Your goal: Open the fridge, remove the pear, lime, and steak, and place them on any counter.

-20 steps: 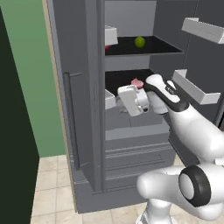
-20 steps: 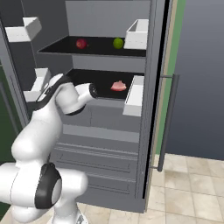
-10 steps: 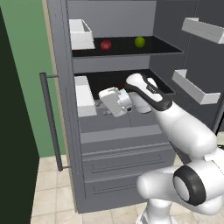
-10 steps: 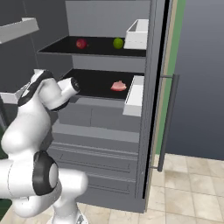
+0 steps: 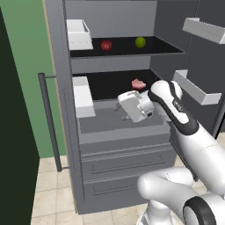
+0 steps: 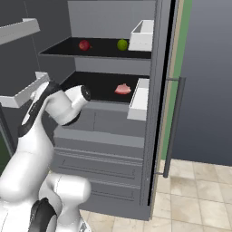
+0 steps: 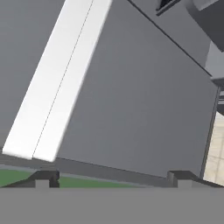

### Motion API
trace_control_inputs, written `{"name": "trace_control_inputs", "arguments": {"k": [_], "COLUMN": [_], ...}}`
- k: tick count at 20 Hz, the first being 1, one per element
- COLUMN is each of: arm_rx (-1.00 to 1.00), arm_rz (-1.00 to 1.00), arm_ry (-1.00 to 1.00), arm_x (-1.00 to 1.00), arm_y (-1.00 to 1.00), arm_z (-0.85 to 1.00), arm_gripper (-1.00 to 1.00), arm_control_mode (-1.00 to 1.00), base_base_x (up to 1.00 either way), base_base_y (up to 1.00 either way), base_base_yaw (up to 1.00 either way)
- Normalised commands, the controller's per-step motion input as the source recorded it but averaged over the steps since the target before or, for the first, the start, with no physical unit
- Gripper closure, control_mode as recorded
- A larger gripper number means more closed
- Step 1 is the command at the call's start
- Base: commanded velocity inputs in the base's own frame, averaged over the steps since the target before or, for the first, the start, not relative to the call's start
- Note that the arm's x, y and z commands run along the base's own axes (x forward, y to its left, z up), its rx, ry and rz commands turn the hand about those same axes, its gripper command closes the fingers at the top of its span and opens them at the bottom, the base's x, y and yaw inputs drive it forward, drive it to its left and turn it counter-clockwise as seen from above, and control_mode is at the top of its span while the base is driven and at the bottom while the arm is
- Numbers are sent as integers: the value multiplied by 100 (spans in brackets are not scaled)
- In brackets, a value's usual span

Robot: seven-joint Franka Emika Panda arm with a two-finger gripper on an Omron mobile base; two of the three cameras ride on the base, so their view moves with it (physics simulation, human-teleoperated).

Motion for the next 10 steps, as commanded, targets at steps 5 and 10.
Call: {"name": "trace_control_inputs", "arguments": {"k": [5,10], "arm_rx": [-34,-52], "arm_rz": [-5,-14], "arm_ry": [-1,-9], "arm_x": [22,-6], "arm_y": [-64,-64], "arm_z": [-20,-10], "arm_gripper": [-100,-100], "arm_control_mode": [-100,-100], "base_base_x": [0,0], "base_base_y": [0,0], "base_base_yaw": [0,0]}}
